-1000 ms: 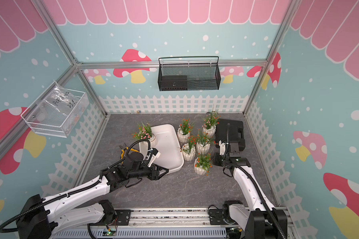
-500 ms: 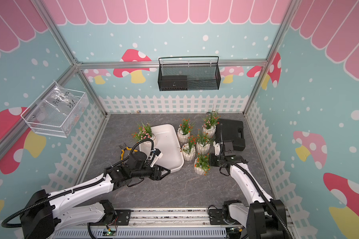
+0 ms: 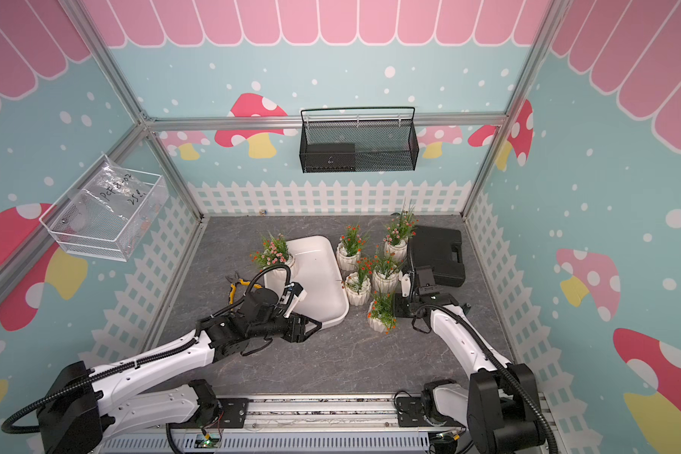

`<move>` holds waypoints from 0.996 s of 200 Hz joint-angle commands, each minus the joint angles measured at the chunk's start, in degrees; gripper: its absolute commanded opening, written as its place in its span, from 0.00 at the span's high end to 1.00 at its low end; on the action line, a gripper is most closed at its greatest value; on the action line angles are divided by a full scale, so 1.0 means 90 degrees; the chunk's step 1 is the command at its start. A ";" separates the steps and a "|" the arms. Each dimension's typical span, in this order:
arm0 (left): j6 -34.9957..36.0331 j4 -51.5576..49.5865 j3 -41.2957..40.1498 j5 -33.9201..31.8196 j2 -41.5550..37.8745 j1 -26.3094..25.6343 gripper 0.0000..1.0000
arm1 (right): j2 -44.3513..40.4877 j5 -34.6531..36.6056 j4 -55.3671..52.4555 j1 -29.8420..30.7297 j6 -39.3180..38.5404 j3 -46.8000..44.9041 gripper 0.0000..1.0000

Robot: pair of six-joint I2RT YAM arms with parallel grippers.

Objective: Put the potted gypsophila into the storage box
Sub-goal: Pick up the baby's breath potted plant from the center of the board.

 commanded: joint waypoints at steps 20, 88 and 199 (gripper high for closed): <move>0.0058 -0.0129 0.0143 -0.0176 -0.0010 -0.0030 0.34 | 0.0128 0.0129 0.0141 0.0109 -0.0071 -0.0014 0.76; 0.0051 -0.0050 0.0116 -0.0172 0.0186 -0.0040 0.33 | 0.0502 0.0338 0.0381 0.0412 0.0030 -0.0089 0.82; 0.0071 -0.0100 0.0066 -0.0315 0.0106 -0.0041 0.33 | 0.0048 0.0319 0.0224 0.0437 0.0054 0.0105 1.00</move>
